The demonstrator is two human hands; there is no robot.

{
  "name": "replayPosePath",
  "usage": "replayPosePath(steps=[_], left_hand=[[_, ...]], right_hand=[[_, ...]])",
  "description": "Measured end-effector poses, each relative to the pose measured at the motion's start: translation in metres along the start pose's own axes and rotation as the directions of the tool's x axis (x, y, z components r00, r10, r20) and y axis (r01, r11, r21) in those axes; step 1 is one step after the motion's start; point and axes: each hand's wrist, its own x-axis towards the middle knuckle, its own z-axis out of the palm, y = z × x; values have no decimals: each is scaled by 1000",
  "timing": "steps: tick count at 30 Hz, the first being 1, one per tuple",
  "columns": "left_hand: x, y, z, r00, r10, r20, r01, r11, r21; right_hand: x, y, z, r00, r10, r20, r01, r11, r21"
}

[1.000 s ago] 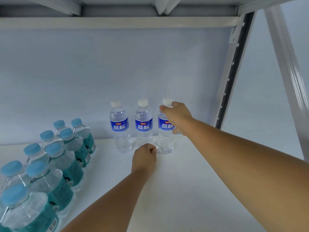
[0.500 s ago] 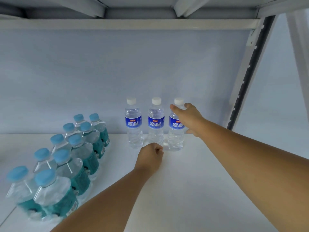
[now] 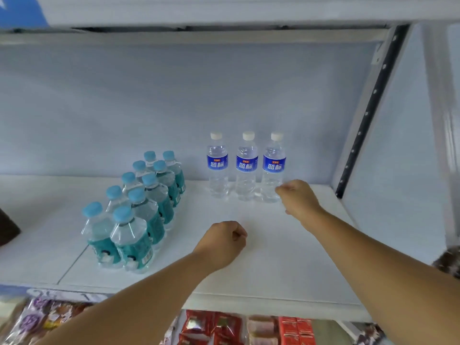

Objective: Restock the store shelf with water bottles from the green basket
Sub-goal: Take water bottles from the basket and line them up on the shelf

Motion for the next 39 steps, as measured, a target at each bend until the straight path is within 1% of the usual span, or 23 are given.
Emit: replayPosePath(steps=[2,4,6,8,11,14,16,19,21,25,27,29,31,35,39], left_hand=[[-24,-5,2,999,23,47,-23,1000,0],[-49,-11,4,996,44,83,-43,999,-9],[-74,-20,2,993,70,90,-71,997,10],[-98,-32,0,991,95,94,-98,995,33],[-134,-54,-1,984,115,139,-123,991,50],[-173,-83,4,973,139,185,-158,983,95],[-197,-104,8,966,128,224,-157,981,118],[-230,-132,16,954,79,291,-121,984,128],[-247,-144,22,949,61,310,-108,985,137],[-267,-164,33,936,29,350,-79,989,127],[-271,-177,40,929,-17,370,-39,989,144],[-268,-187,49,925,-38,379,-24,987,160],[-265,-197,60,921,-56,386,-10,986,167],[-267,-228,101,887,-144,438,92,986,138],[-254,-281,167,873,-173,456,97,978,184]], right_hand=[[-33,17,2,998,-21,55,25,997,-76],[-68,32,5,994,-23,110,32,996,-82],[-105,43,11,987,-47,156,64,992,-107],[-141,58,21,984,-70,164,93,986,-136],[-191,82,40,988,-89,130,112,977,-182],[-238,97,63,983,-66,173,111,958,-263],[-267,103,79,977,-37,212,101,949,-298],[-305,113,103,968,-39,248,129,925,-357],[-327,119,112,956,-26,292,136,922,-364],[-349,137,129,936,11,351,130,918,-374],[-354,149,138,921,48,387,112,918,-381],[-356,162,144,914,66,399,105,914,-393],[-359,179,148,910,104,402,65,921,-385],[-366,230,161,889,197,413,-9,910,-414],[-355,304,198,881,233,412,-42,905,-423]])
